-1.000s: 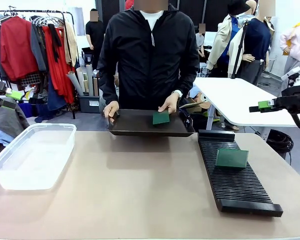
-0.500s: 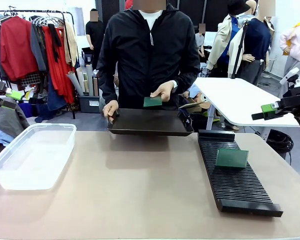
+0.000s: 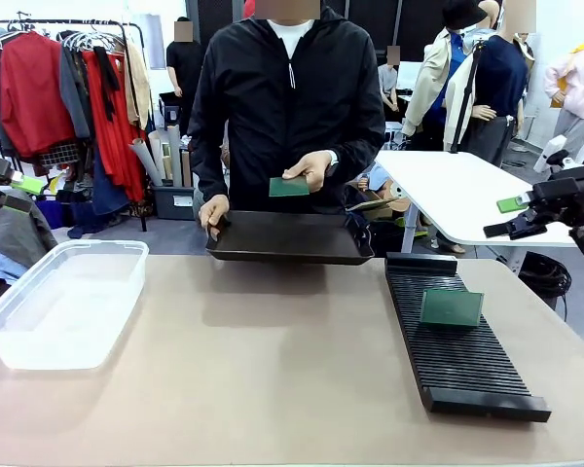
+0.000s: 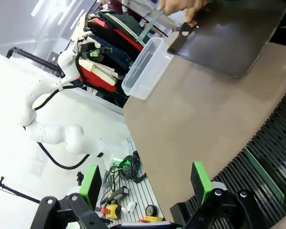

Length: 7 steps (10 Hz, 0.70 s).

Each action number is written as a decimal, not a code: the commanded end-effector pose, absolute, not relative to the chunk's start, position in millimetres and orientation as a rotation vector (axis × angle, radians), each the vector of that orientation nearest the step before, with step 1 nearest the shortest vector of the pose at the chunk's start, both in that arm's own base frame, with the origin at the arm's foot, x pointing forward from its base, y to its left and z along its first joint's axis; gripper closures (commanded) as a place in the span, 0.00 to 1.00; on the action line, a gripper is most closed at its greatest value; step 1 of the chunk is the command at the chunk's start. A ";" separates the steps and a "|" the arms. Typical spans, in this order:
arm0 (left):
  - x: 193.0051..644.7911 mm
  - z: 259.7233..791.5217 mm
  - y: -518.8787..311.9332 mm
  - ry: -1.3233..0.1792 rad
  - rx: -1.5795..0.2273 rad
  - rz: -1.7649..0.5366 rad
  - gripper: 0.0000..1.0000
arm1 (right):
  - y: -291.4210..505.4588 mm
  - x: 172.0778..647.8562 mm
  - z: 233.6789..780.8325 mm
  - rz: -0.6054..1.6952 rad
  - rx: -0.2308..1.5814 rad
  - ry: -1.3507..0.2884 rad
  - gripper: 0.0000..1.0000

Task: Sort PCBs into racks and boxes based on the side picked up.
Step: Pick up the Blank PCB handed by the Human.

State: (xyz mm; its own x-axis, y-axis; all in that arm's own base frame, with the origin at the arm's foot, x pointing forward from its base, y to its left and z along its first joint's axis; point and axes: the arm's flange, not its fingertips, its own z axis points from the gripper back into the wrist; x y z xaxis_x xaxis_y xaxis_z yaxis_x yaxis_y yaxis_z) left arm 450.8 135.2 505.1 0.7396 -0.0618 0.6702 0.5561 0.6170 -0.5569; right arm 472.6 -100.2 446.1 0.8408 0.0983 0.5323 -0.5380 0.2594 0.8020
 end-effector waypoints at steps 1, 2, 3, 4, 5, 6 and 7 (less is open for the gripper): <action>450.2 505.1 134.9 -0.654 -0.838 -0.393 0.00 | -102.4 470.2 446.7 0.471 1.250 -0.429 0.00; 450.2 505.1 134.9 -0.654 -0.838 -0.393 0.00 | -102.4 470.2 446.7 0.471 1.250 -0.429 0.00; 450.2 505.1 134.9 -0.654 -0.838 -0.393 0.00 | -102.4 470.2 446.7 0.471 1.250 -0.429 0.00; 450.2 505.1 134.9 -0.654 -0.838 -0.393 0.00 | -102.4 470.2 446.7 0.471 1.250 -0.429 0.00; 450.2 505.1 134.9 -0.654 -0.838 -0.393 0.00 | -102.4 470.2 446.7 0.471 1.250 -0.429 0.00; 450.2 505.1 134.9 -0.654 -0.838 -0.393 0.00 | -102.4 470.2 446.7 0.471 1.250 -0.429 0.00; 450.2 505.1 134.9 -0.654 -0.838 -0.393 0.00 | -102.4 470.2 446.7 0.471 1.250 -0.429 0.00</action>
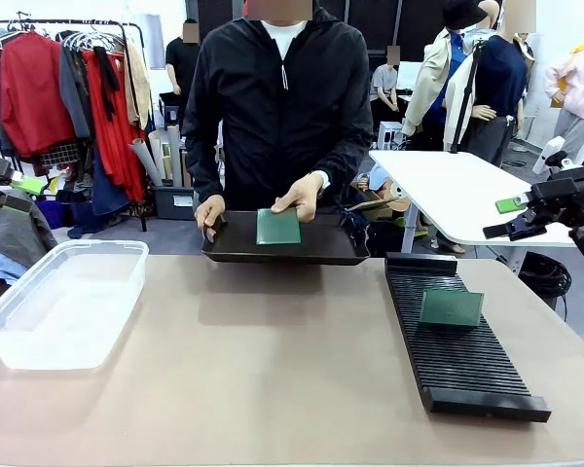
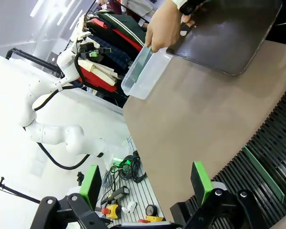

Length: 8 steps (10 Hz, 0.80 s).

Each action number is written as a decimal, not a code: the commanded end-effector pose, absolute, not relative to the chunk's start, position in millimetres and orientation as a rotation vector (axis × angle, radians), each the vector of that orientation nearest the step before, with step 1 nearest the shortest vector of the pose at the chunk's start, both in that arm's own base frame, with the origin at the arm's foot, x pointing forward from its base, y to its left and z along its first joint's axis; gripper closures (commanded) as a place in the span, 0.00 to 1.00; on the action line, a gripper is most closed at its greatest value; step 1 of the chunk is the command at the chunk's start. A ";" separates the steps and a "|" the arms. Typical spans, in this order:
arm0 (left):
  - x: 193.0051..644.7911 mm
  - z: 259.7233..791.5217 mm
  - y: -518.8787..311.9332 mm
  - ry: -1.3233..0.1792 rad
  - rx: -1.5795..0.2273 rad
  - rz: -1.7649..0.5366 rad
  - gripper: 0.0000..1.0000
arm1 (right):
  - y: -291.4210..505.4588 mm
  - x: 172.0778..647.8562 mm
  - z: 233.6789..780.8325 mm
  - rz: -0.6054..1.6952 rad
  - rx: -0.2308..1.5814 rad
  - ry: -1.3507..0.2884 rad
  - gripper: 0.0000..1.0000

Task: Sort PCBs into racks and boxes based on the side picked up.
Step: Pick up the Blank PCB handed by the Human.

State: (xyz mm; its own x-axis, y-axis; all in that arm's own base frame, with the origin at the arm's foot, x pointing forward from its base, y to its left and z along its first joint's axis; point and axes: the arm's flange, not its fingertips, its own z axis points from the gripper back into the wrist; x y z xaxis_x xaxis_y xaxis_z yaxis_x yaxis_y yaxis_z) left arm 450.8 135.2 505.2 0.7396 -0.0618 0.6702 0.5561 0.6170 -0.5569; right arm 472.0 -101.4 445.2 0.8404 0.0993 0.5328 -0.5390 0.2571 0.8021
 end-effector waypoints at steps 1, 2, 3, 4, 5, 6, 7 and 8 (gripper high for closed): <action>450.2 505.1 134.9 -0.654 -0.838 -0.393 0.00 | -102.4 470.2 446.7 0.471 1.250 -0.429 0.00; 450.2 505.1 134.9 -0.654 -0.838 -0.393 0.00 | -102.4 470.2 446.7 0.471 1.250 -0.429 0.00; 450.2 505.1 134.9 -0.654 -0.838 -0.393 0.00 | -102.4 470.2 446.7 0.471 1.250 -0.429 0.00; 450.2 505.1 134.9 -0.654 -0.838 -0.393 0.00 | -102.4 470.2 446.7 0.471 1.250 -0.429 0.00; 450.2 505.1 134.9 -0.654 -0.838 -0.393 0.00 | -102.4 470.2 446.7 0.471 1.250 -0.429 0.00; 450.2 505.1 134.9 -0.654 -0.838 -0.393 0.00 | -102.4 470.2 446.7 0.471 1.250 -0.429 0.00; 450.2 505.1 134.9 -0.654 -0.838 -0.393 0.00 | -102.4 470.2 446.7 0.471 1.250 -0.429 0.00; 450.2 505.1 134.9 -0.654 -0.838 -0.393 0.00 | -102.4 470.2 446.7 0.471 1.250 -0.429 0.00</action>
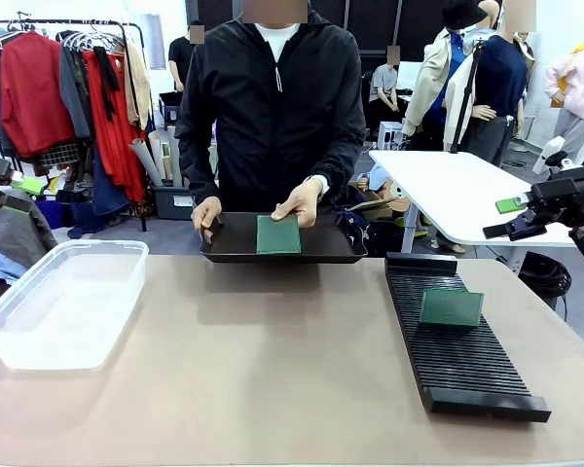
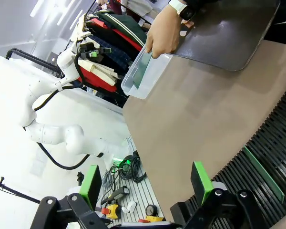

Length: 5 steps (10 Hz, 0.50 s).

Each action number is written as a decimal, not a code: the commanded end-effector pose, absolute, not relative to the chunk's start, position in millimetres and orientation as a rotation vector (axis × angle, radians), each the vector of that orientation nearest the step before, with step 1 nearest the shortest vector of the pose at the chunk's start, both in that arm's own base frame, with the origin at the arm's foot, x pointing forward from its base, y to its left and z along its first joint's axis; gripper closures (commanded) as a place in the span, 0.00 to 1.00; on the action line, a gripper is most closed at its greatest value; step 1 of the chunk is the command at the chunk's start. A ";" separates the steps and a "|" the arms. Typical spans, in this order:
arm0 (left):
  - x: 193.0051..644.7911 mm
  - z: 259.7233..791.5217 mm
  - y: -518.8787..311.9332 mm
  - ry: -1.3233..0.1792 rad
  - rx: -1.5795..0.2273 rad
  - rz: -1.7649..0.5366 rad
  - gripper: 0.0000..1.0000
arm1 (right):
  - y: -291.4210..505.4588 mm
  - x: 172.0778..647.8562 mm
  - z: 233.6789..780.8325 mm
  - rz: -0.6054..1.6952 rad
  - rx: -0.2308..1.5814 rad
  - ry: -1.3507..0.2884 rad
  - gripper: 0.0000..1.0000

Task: Sort PCBs into racks and boxes based on the side picked up.
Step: Pick up the Blank PCB handed by the Human.

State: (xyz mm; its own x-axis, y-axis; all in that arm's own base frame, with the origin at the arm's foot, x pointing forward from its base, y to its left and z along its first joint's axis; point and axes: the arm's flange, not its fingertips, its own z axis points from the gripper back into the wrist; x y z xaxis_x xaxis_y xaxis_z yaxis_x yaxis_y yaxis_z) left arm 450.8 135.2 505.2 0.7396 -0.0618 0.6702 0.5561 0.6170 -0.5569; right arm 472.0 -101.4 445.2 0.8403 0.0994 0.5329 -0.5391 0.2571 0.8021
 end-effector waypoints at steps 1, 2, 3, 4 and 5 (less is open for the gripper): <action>450.2 505.1 134.9 -0.654 -0.838 -0.393 0.00 | -102.4 470.2 446.7 0.471 1.250 -0.429 0.00; 450.2 505.1 134.9 -0.654 -0.838 -0.393 0.00 | -102.4 470.2 446.7 0.471 1.250 -0.429 0.00; 450.2 505.1 134.9 -0.654 -0.838 -0.393 0.00 | -102.4 470.2 446.7 0.471 1.250 -0.429 0.00; 450.8 505.2 135.2 -0.656 -0.839 -0.387 0.00 | -102.4 470.2 446.7 0.471 1.250 -0.429 0.00; 454.7 503.5 129.8 -0.666 -0.874 -0.360 0.00 | -102.4 470.2 446.7 0.471 1.250 -0.429 0.00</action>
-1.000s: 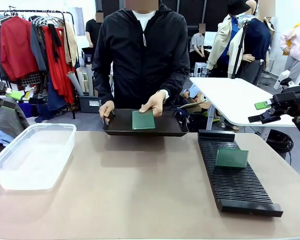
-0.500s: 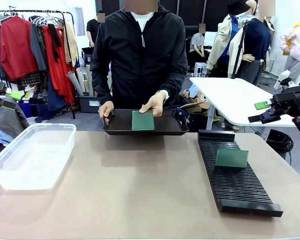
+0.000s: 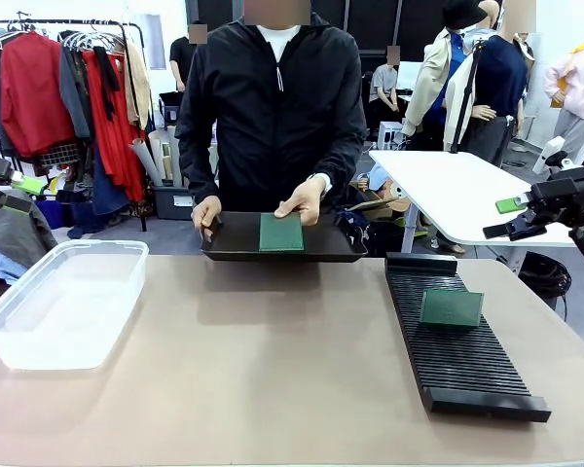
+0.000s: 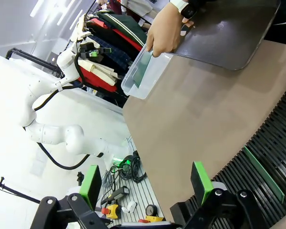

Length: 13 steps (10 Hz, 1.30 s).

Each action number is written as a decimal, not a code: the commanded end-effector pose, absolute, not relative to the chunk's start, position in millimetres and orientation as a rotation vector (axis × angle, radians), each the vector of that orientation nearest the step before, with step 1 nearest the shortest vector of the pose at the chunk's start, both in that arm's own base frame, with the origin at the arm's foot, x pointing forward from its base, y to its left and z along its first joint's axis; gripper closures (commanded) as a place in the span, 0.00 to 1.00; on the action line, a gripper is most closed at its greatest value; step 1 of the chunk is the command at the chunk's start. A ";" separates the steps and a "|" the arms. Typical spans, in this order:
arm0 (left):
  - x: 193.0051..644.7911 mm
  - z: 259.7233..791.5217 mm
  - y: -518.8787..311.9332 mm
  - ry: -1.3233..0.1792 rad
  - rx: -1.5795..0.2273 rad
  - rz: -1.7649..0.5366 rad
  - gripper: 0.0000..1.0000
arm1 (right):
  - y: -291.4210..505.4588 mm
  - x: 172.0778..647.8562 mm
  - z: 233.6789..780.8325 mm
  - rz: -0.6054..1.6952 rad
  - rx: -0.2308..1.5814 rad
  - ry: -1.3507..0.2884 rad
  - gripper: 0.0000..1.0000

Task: Sort PCBs into racks and boxes based on the side picked up.
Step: Pick up the Blank PCB handed by the Human.

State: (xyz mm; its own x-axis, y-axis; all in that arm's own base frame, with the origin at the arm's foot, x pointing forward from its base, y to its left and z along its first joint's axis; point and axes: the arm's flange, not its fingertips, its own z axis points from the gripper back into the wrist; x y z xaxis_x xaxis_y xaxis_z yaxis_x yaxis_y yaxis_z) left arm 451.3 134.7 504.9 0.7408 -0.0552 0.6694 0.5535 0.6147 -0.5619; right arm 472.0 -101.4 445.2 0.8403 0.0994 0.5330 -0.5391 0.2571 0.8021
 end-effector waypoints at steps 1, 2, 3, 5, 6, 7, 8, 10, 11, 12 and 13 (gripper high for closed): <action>457.4 500.7 123.2 -0.666 -0.909 -0.341 0.00 | -102.4 470.2 446.7 0.471 1.250 -0.429 0.00; 459.4 497.2 115.4 -0.667 -0.934 -0.333 0.00 | -102.4 470.2 446.7 0.471 1.250 -0.429 0.00; 462.6 491.8 105.6 -0.662 -0.966 -0.299 0.00 | -102.4 470.2 446.7 0.471 1.250 -0.429 0.00; 465.1 480.1 86.5 -0.637 -0.997 -0.305 0.00 | -97.9 474.6 445.5 0.445 1.242 -0.398 0.00; 466.2 473.8 77.9 -0.631 -1.014 -0.303 0.00 | -95.0 477.2 445.9 0.423 1.240 -0.385 0.00; 468.1 466.7 67.0 -0.625 -1.043 -0.296 0.00 | -91.3 479.6 447.5 0.411 1.237 -0.368 0.00; 469.1 461.9 56.9 -0.625 -1.079 -0.299 0.00 | -88.3 481.1 448.4 0.413 1.233 -0.363 0.00; 470.0 451.6 37.7 -0.629 -1.118 -0.289 0.00 | -81.5 482.8 449.9 0.404 1.232 -0.392 0.00; 470.7 447.0 29.2 -0.637 -1.127 -0.294 0.00 | -79.3 482.4 449.8 0.397 1.222 -0.402 0.00; 473.3 441.8 18.9 -0.646 -1.150 -0.297 0.00 | -87.2 478.6 441.6 0.440 1.238 -0.385 0.00; 478.0 435.2 7.5 -0.646 -1.157 -0.300 0.00 | -87.2 478.6 441.6 0.440 1.238 -0.385 0.00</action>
State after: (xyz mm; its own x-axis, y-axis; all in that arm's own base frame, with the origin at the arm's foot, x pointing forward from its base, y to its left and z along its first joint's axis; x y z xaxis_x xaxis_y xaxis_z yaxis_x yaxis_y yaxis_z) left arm 474.4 16.2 444.0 0.8036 0.0843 0.5892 0.5159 0.3952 -0.7601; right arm 479.8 -87.0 440.3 0.8539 0.1109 0.5085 -0.5182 0.2720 0.8109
